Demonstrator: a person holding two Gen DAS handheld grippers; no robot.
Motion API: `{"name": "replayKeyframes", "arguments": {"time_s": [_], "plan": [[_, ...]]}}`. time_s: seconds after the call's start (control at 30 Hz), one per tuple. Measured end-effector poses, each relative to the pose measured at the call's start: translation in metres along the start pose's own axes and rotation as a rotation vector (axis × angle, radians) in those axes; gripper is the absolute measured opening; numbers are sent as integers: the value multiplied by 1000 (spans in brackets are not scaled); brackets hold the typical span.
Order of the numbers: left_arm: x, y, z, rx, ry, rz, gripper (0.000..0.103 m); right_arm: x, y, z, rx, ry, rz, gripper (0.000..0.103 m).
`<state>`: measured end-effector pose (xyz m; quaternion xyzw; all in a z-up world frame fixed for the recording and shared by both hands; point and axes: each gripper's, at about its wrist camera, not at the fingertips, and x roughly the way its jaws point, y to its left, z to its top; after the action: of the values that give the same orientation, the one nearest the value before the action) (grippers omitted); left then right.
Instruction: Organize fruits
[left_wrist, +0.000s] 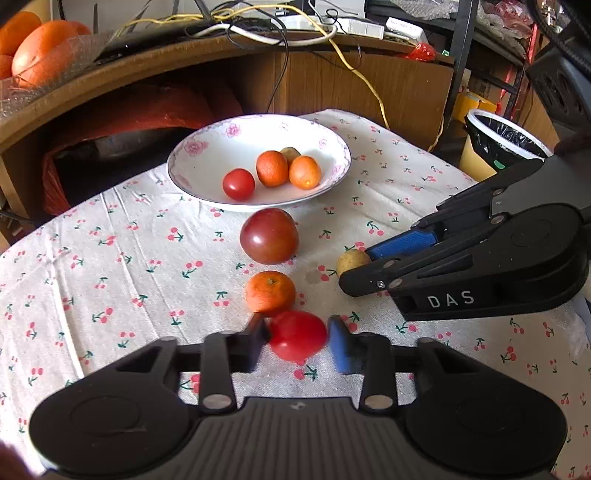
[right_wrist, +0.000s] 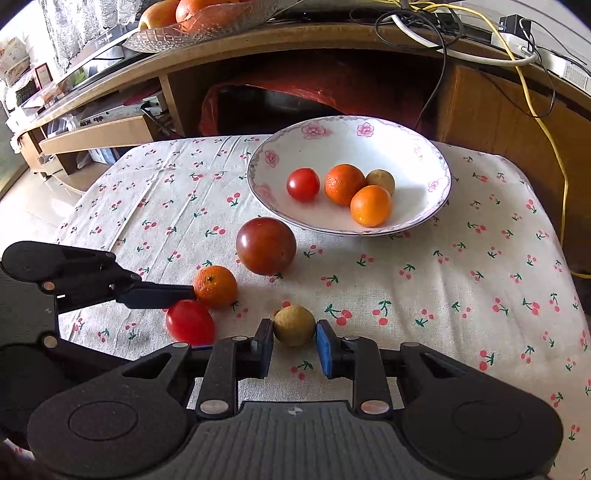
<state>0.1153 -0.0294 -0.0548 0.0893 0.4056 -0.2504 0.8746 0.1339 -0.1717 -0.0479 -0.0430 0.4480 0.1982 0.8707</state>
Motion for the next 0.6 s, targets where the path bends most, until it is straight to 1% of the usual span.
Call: {"name": "replayKeyframes", "arguments": {"time_s": [0.17, 0.23, 0.3, 0.47, 0.5, 0.6], "plan": [[-2, 0, -2, 6, 5, 1, 43, -4, 2, -1, -31, -5, -4, 19], [-4, 0, -3, 12, 10, 0, 43, -4, 3, -1, -38, 1, 4, 15], [-7, -1, -4, 20, 12, -1, 43, -5, 3, -1, -40, 4, 10, 14], [-8, -2, -8, 32, 25, -9, 44, -5, 0, 0, -26, -7, 13, 17], [-8, -2, -9, 36, 24, -6, 45, -5, -1, 1, -19, -6, 18, 20], [-9, -3, -10, 43, 23, -4, 46, -2, -1, 1, -10, -7, 22, 25]]}}
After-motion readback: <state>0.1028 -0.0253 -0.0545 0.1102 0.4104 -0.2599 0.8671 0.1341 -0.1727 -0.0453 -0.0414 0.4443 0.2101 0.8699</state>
